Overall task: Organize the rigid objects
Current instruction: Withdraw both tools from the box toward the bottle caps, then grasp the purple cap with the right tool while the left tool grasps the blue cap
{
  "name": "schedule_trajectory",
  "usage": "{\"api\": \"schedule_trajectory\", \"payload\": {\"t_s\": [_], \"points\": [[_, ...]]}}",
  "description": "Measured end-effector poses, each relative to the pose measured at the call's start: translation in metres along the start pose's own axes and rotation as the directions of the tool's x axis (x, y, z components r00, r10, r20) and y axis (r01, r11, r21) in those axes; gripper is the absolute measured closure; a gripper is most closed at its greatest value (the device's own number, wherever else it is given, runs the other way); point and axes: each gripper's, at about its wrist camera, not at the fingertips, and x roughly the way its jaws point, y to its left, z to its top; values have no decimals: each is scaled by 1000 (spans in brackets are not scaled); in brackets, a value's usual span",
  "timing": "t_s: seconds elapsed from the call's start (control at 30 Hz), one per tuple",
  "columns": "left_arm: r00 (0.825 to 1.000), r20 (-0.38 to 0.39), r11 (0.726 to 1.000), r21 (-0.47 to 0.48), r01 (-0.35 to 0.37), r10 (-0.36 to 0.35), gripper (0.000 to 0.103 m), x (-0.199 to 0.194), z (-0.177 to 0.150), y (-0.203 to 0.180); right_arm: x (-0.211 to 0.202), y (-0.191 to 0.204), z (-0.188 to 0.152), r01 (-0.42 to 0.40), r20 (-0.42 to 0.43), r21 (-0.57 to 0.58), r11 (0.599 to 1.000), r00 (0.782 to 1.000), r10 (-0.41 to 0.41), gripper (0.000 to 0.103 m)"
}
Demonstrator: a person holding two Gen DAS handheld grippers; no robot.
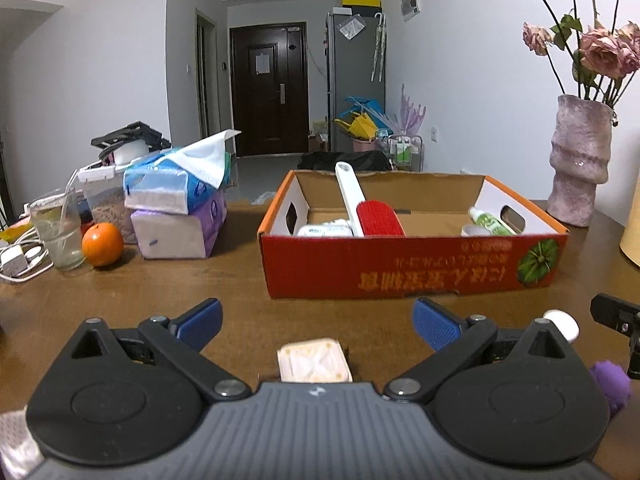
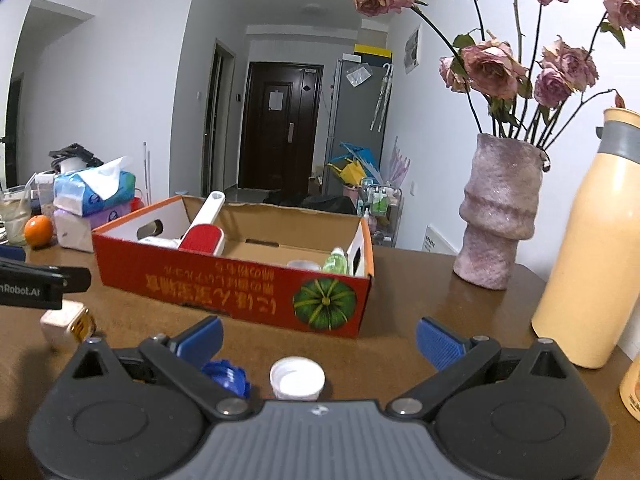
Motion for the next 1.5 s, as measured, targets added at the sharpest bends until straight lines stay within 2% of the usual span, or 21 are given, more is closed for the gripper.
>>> {"api": "schedule_trajectory", "payload": {"t_s": [0.23, 0.5, 0.7, 0.73, 0.77, 0.83, 0.9, 1.5], "points": [[999, -39, 1000, 9, 15, -15, 0, -20, -18, -2, -20, 1, -18, 1, -48, -4, 1000, 999, -1, 0], [998, -63, 999, 37, 31, -28, 0, -39, -34, -11, -25, 0, -39, 14, -150, 0, 1000, 989, -13, 0], [997, -66, 998, 52, 37, -34, 0, -43, -37, -17, -9, -2, -48, 5, -220, 30, 1000, 976, 2, 10], [997, -67, 998, 54, 38, -34, 0, -42, -37, -17, -7, -3, -48, 4, -225, 33, 999, 974, 3, 16], [997, -68, 998, 55, 40, -36, 0, -42, -37, -17, -6, -3, -49, -8, -232, 42, 999, 973, 18, 30], [997, -73, 998, 53, 44, -40, 0, -40, -37, -17, -5, -6, -49, -44, -246, 69, 997, 968, 60, 52], [996, -76, 998, 49, 48, -44, 0, -39, -37, -17, -5, -7, -48, -59, -244, 81, 995, 967, 77, 52], [986, -122, 991, 58, 119, -112, 0, -25, -35, -57, -14, -25, -38, -41, -175, 99, 994, 983, 58, 52]]}}
